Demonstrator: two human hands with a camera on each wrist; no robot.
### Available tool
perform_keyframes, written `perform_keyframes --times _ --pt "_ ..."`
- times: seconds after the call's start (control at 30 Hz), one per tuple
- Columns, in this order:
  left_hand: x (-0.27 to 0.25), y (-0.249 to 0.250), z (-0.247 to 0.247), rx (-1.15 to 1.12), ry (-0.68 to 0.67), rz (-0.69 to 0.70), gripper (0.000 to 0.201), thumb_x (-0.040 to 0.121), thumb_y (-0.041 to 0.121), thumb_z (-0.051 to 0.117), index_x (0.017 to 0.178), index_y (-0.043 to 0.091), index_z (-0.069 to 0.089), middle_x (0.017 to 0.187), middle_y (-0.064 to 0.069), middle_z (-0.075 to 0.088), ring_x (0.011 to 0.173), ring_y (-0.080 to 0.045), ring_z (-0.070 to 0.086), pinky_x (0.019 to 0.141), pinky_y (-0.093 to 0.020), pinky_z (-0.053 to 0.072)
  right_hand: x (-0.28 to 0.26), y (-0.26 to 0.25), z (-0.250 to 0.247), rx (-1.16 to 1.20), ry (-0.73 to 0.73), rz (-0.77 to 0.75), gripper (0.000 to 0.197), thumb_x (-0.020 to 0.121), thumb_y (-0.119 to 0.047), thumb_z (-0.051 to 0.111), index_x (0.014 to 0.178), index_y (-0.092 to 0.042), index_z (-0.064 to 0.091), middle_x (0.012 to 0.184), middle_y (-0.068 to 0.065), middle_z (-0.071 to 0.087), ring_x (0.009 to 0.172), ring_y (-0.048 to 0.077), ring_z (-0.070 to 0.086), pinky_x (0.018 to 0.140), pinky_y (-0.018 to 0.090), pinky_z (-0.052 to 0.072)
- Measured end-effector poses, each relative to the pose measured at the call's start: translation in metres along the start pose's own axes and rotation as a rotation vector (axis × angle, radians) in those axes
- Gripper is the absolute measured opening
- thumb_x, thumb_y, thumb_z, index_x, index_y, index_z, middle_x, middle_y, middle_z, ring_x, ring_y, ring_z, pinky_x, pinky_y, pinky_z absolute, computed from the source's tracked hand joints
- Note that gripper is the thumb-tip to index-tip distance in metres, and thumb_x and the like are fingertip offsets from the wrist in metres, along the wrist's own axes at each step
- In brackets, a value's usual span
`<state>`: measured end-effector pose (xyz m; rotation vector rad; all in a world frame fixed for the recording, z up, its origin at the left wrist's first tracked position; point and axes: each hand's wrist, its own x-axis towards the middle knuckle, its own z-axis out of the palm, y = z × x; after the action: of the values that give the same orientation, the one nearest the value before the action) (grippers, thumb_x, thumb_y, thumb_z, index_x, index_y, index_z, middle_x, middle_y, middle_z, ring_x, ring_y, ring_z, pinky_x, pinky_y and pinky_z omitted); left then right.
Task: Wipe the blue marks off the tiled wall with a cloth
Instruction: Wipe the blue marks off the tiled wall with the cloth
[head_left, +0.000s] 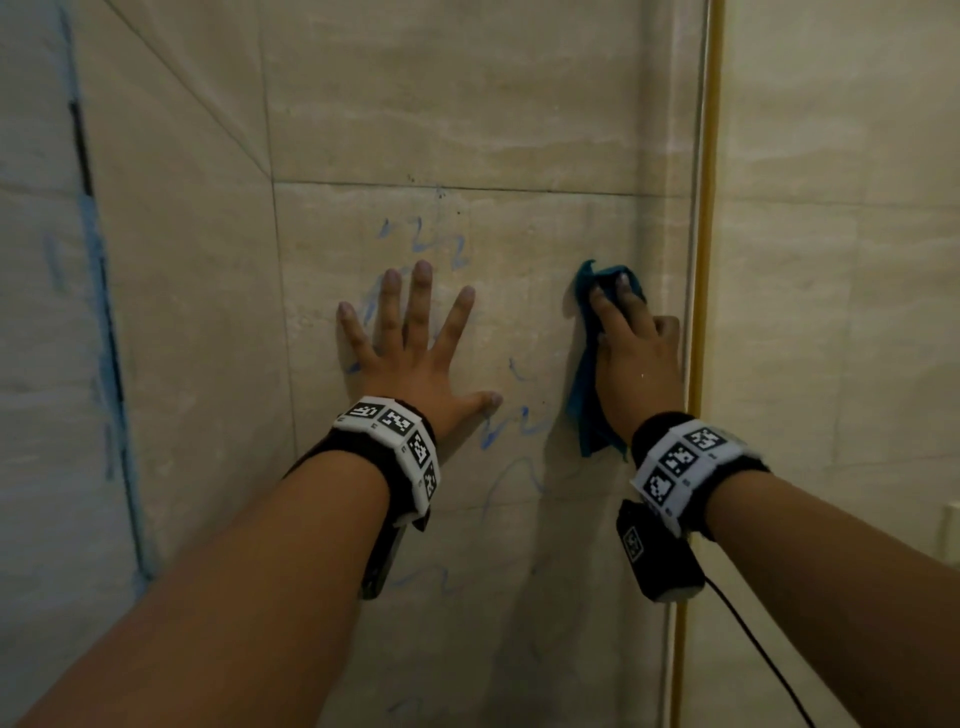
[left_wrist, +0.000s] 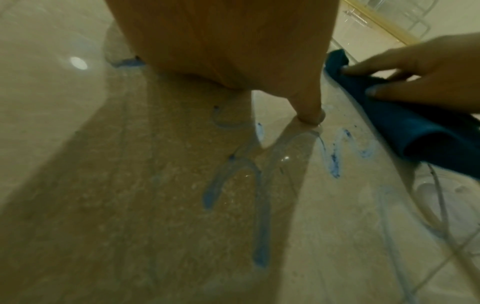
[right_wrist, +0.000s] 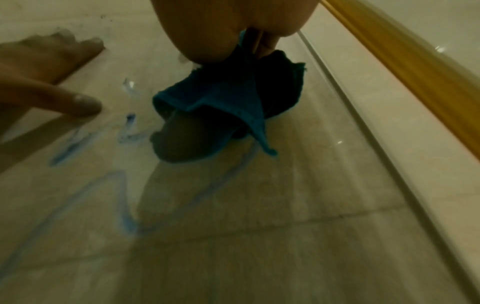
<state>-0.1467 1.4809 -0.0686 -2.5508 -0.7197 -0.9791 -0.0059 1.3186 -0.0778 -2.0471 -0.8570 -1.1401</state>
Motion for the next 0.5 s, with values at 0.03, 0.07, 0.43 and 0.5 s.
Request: perform_keyframes --times 0.03,0.07,0.43,0.5 --pt "0.000 0.000 0.000 -0.001 0.000 0.002 0.109 0.073 0.087 0.032 0.124 0.037 -0.050 0.137 -0.004 -0.055 0.132 -0.032 -0.043 0.107 -0.068 -0.014 -0.007 0.001 0.003 0.004 -0.003 0.000 0.056 0.097 0.000 0.036 0.148 -0.023 0.029 0.158 0.004 0.017 0.117 0.035 0.032 0.097 0.039 0.032" --pt "-0.001 0.001 0.000 -0.003 -0.001 0.003 0.109 0.073 0.087 0.032 0.124 0.037 -0.050 0.137 -0.004 -0.055 0.133 -0.033 -0.042 0.106 -0.068 -0.014 -0.014 0.002 0.006 0.009 -0.003 -0.006 0.056 0.097 0.000 0.037 0.148 -0.023 0.031 0.158 0.005 0.019 0.115 0.036 0.033 0.096 0.040 0.032" --pt "0.000 0.000 0.001 -0.011 0.018 0.007 0.110 0.072 0.087 0.034 0.125 0.038 -0.049 0.137 -0.003 -0.055 0.134 -0.033 -0.040 0.107 -0.068 -0.014 -0.021 0.020 0.005 0.009 -0.037 -0.106 0.061 0.092 -0.005 0.046 0.148 -0.023 0.030 0.158 0.001 0.017 0.120 0.035 0.030 0.100 0.044 0.035" --pt "0.000 0.001 0.002 -0.010 0.022 0.006 0.110 0.072 0.087 0.034 0.125 0.038 -0.049 0.139 -0.004 -0.054 0.134 -0.033 -0.041 0.107 -0.067 -0.015 -0.019 0.019 0.008 0.060 0.010 -0.057 0.059 0.093 -0.002 0.044 0.147 -0.022 0.032 0.157 0.002 0.020 0.116 0.036 0.033 0.095 0.043 0.037"
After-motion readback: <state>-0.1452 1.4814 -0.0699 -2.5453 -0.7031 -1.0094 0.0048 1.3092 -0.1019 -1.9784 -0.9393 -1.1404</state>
